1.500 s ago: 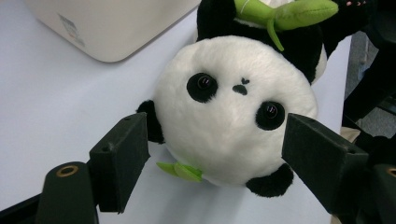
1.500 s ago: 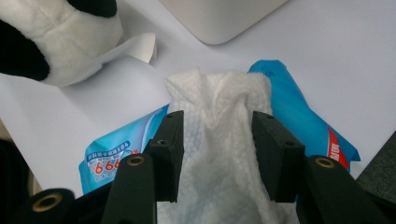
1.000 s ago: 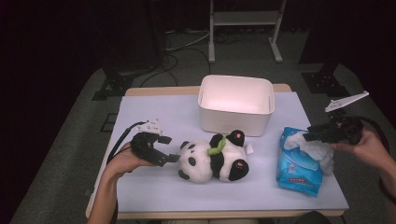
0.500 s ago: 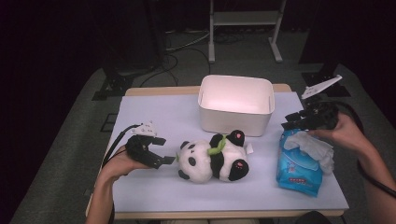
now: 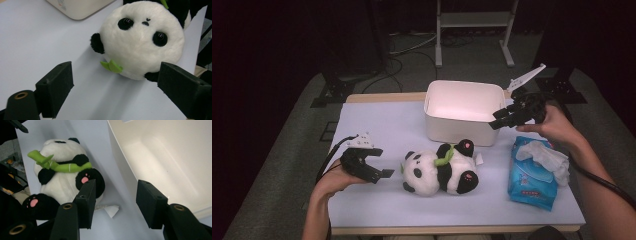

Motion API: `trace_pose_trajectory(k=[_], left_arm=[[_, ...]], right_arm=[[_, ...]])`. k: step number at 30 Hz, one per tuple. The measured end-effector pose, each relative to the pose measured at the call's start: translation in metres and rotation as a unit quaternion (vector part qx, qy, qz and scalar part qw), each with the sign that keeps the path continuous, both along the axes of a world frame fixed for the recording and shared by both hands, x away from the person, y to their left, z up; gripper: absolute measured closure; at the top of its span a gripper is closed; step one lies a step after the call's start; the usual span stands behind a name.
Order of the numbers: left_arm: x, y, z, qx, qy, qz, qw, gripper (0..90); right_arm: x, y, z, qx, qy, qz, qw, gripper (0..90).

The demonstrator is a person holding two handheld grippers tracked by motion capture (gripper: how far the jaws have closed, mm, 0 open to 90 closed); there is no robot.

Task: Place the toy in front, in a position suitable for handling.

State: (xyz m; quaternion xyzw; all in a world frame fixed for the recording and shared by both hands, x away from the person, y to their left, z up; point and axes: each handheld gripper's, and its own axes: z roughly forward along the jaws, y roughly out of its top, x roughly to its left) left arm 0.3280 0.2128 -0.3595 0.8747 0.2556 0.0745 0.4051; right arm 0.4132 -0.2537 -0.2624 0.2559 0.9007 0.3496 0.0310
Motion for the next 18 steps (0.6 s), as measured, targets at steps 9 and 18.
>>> trace_pose_trajectory(k=[9,18], left_arm=[[0.0,0.002,-0.003,0.005,0.002,-0.001,1.0,11.0],[-0.002,0.007,-0.004,0.002,0.0,0.005,1.0,10.8]], right_arm=[[0.013,0.028,0.004,-0.002,0.003,0.028,0.9996,48.3],[0.027,0.055,0.003,-0.012,0.006,0.049,0.9987,47.3]])
